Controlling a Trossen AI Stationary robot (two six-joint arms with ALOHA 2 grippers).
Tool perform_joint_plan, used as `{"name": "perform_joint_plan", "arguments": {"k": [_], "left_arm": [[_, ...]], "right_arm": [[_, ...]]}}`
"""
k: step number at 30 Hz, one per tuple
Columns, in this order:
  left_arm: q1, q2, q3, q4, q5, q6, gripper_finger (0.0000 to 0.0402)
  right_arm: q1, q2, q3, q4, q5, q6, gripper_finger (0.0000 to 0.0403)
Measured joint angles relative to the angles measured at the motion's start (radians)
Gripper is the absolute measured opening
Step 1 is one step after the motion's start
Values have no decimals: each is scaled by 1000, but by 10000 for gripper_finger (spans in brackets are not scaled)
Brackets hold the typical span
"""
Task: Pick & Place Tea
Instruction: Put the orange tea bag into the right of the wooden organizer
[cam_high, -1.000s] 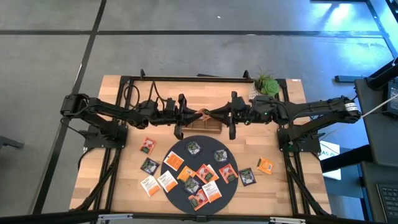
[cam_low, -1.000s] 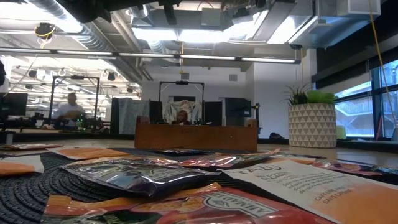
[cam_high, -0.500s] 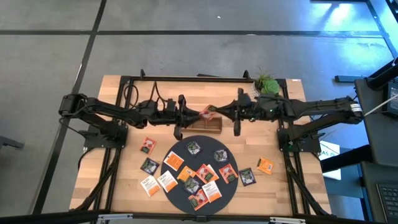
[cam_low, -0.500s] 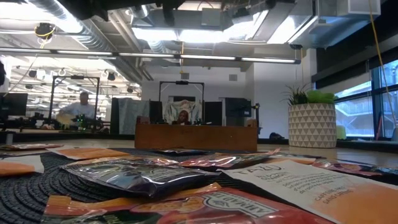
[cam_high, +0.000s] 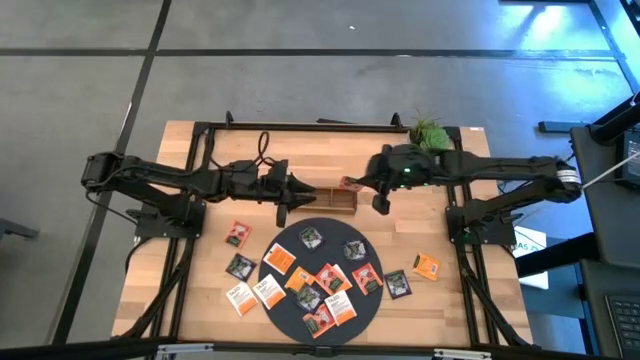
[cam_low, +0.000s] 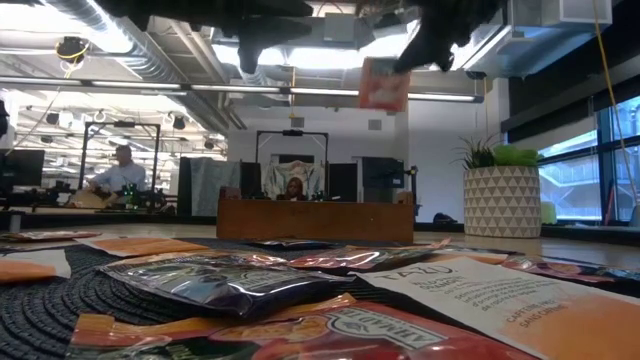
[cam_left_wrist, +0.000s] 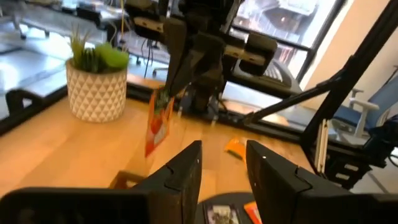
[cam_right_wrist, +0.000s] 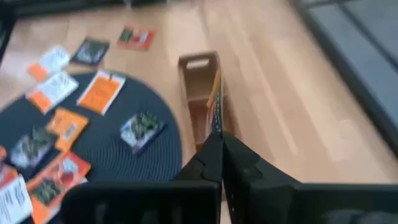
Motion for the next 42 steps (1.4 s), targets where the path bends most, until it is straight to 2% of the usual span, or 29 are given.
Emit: {"name": "perform_joint_plan", "arguments": {"k": [12,29,37,42], "left_arm": [[-19,0,0,-46,-1,-60,123],[-22,0,0,-56,-1,-58,121],[-23,0,0,-57,-23,-57,120],[-22,0,0,-59,-44,-57,118]], "right_arm": [[-100,225,0,36,-88,-137,4],[-145,378,0,90,-91,-160,5],[-144,402,0,85,-81,-181,29],[-145,402,0,84,-73,-178,65]]}}
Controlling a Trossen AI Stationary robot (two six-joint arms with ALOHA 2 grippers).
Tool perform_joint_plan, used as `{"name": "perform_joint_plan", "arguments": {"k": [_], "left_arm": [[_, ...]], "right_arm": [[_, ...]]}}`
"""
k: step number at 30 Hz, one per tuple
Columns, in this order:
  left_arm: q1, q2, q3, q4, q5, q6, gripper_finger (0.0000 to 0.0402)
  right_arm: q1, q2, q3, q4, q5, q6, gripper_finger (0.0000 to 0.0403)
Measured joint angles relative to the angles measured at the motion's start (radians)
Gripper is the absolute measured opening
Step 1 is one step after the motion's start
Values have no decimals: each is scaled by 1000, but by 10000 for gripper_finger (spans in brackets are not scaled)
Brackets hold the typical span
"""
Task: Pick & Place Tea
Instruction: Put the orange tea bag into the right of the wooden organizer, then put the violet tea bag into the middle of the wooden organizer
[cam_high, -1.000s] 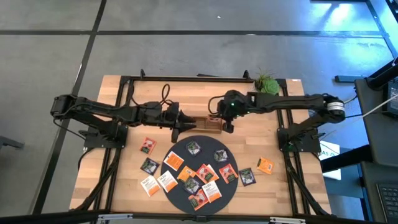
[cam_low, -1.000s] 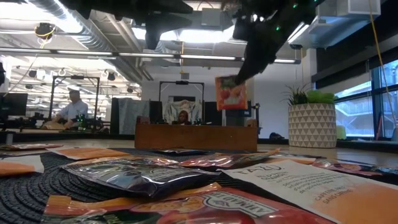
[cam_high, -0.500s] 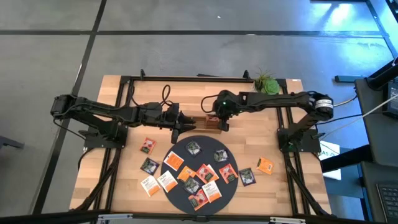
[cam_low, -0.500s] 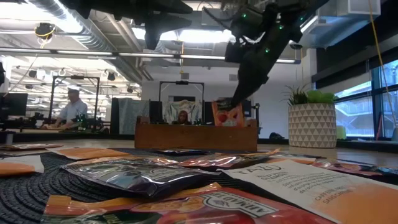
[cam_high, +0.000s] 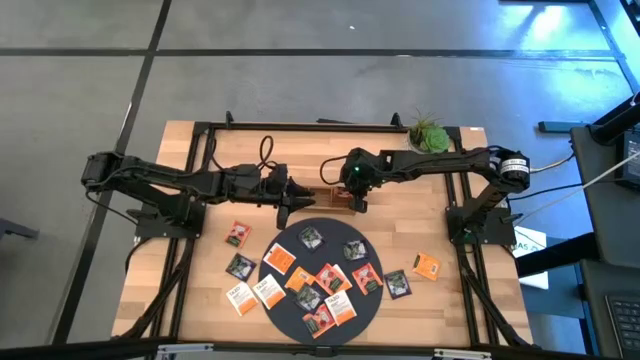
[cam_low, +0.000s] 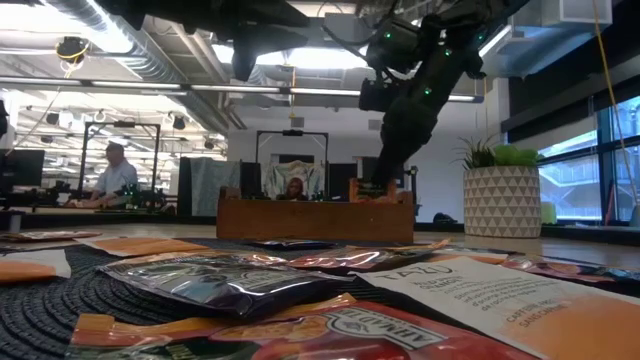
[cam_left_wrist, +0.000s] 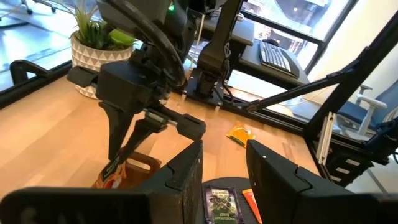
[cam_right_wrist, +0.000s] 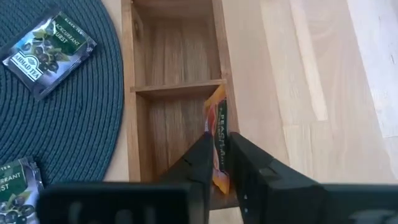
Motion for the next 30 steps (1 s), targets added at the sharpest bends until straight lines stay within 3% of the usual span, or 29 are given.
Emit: {"name": "perform_joint_plan", "arguments": {"k": [8,15,18,30], "left_arm": [[0,0,0,-6,-1,8,123],[0,0,0,-5,-1,10,123],[0,0,0,-2,-1,10,123],[-40,0,0,2,-3,17,123]], "right_arm": [[-1,-18,78,-162,129,38,99],[38,-130,126,-240,82,119,100],[70,-197,103,-261,21,191,100],[291,-455,-93,-370,16,657,100]]}}
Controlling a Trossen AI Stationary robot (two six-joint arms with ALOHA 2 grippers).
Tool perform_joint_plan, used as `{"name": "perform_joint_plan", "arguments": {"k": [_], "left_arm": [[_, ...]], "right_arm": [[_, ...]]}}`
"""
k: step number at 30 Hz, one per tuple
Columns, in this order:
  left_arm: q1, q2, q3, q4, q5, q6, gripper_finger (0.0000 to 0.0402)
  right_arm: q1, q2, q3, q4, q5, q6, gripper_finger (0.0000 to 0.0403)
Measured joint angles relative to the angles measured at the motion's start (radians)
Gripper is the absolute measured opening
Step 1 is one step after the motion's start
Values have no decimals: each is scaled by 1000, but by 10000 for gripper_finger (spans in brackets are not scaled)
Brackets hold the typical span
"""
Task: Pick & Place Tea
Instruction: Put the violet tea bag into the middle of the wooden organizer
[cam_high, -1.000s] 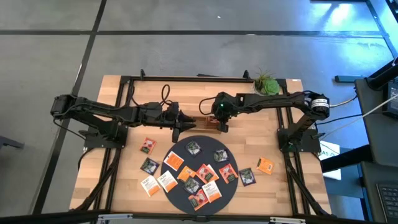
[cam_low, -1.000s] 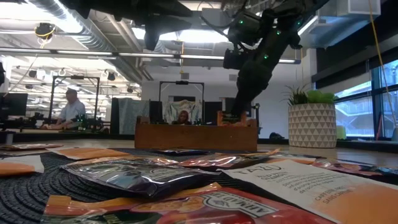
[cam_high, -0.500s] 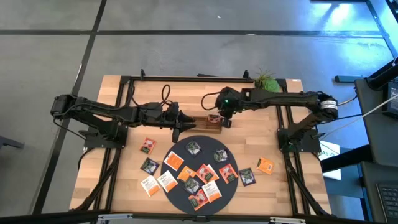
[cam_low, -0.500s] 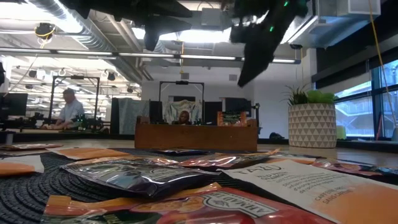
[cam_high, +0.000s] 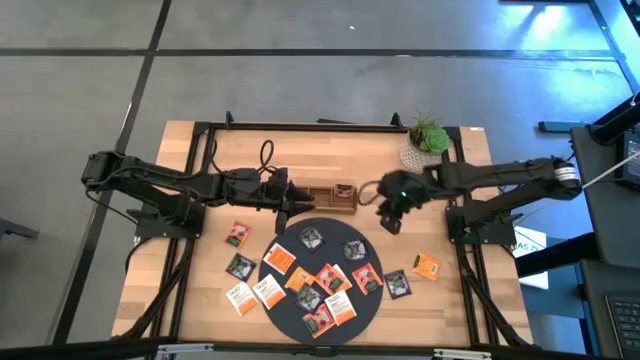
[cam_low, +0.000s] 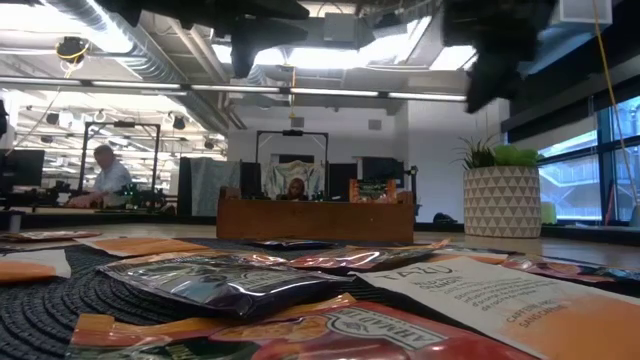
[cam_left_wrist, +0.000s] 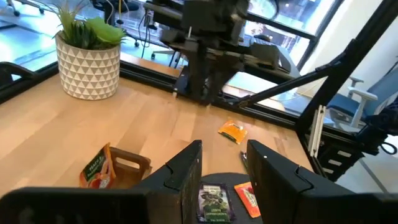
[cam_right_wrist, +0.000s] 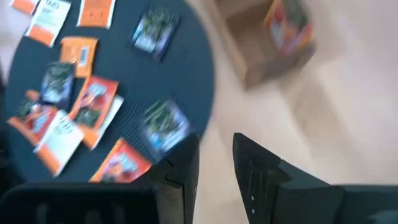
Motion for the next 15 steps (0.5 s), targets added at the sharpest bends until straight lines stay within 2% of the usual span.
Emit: {"name": "perform_joint_plan", "arguments": {"k": [8,12,15], "left_arm": [[-1,0,0,2,-8,44,123],[-1,0,0,20,3,73,123],[-1,0,0,24,56,111,123]], "right_arm": [[156,-48,-107,20,0,214,100],[201,-33,-158,154,8,262,100],[204,-19,-196,290,8,291,100]]}}
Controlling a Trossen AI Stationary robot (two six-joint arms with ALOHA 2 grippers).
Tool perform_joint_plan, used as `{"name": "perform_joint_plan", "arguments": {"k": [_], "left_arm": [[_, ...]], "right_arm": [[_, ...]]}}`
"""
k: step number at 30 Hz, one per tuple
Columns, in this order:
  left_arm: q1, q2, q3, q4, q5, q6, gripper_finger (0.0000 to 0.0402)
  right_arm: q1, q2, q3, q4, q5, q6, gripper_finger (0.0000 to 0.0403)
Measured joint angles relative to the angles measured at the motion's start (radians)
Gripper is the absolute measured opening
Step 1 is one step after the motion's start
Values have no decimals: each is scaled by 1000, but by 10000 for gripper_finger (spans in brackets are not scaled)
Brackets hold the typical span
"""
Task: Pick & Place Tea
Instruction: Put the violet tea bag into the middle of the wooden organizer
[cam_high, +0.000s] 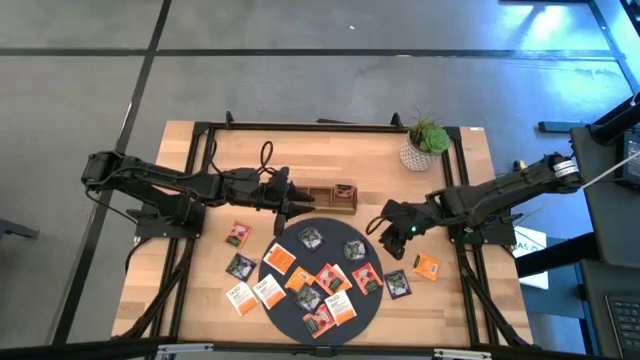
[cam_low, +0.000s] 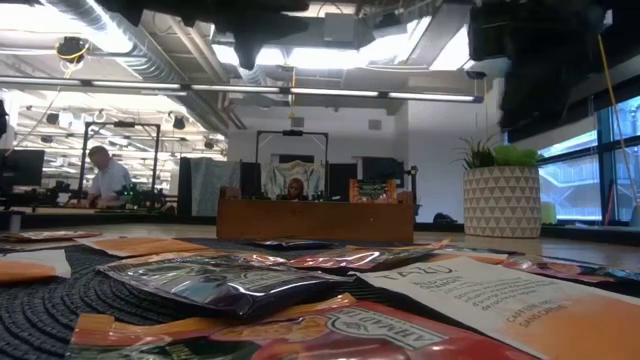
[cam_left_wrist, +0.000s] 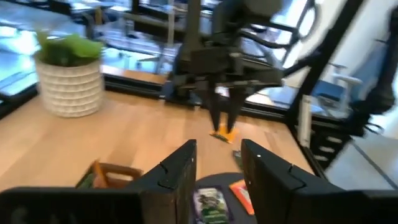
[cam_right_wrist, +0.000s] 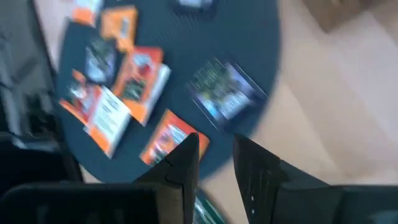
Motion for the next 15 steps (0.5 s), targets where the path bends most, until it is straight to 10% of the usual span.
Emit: {"name": "perform_joint_plan", "arguments": {"k": [15], "left_arm": [[0,282,15,151,227,-24,123]], "right_arm": [[-1,137,-32,151,47,98,100]]}}
